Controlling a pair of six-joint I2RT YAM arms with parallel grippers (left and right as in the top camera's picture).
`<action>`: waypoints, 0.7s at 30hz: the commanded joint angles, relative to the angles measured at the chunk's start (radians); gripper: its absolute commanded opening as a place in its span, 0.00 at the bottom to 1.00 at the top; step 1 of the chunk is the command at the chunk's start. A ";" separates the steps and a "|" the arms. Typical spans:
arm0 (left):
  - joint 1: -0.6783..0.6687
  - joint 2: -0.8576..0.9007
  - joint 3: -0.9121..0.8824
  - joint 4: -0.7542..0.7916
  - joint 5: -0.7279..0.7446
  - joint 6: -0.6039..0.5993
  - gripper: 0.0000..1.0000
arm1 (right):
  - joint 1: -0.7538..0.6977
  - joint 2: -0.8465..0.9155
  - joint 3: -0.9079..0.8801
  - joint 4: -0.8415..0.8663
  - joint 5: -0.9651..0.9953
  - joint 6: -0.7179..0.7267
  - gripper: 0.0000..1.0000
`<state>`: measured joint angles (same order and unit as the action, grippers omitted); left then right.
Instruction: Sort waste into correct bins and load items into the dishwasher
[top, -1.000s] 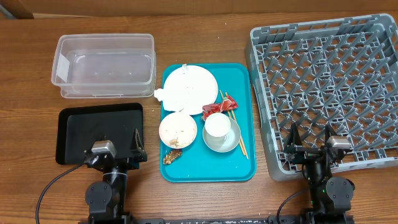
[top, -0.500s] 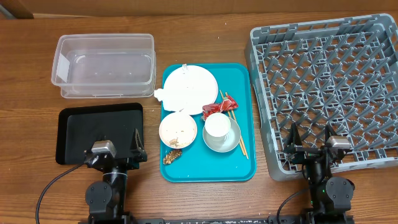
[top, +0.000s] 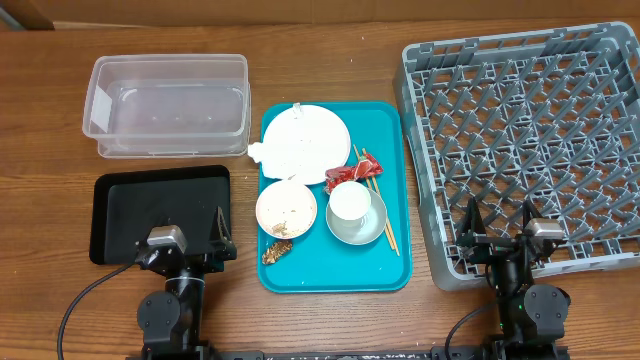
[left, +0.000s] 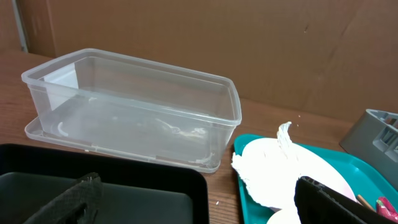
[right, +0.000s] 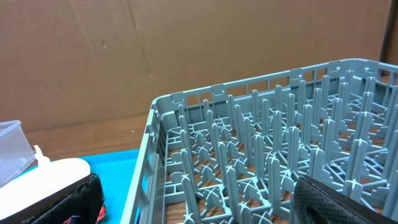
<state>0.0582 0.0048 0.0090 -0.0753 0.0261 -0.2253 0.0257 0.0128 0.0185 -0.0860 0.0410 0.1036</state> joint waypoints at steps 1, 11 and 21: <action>-0.006 0.000 -0.004 0.000 0.008 0.027 1.00 | -0.003 -0.010 -0.011 0.006 0.002 0.000 1.00; -0.006 0.000 -0.004 0.000 0.007 0.027 1.00 | -0.003 -0.010 -0.011 0.006 0.002 0.000 1.00; -0.006 0.000 -0.004 0.000 0.000 0.027 1.00 | -0.003 -0.010 -0.011 0.006 0.002 0.000 1.00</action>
<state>0.0582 0.0048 0.0090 -0.0753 0.0257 -0.2253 0.0257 0.0128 0.0185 -0.0856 0.0410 0.1043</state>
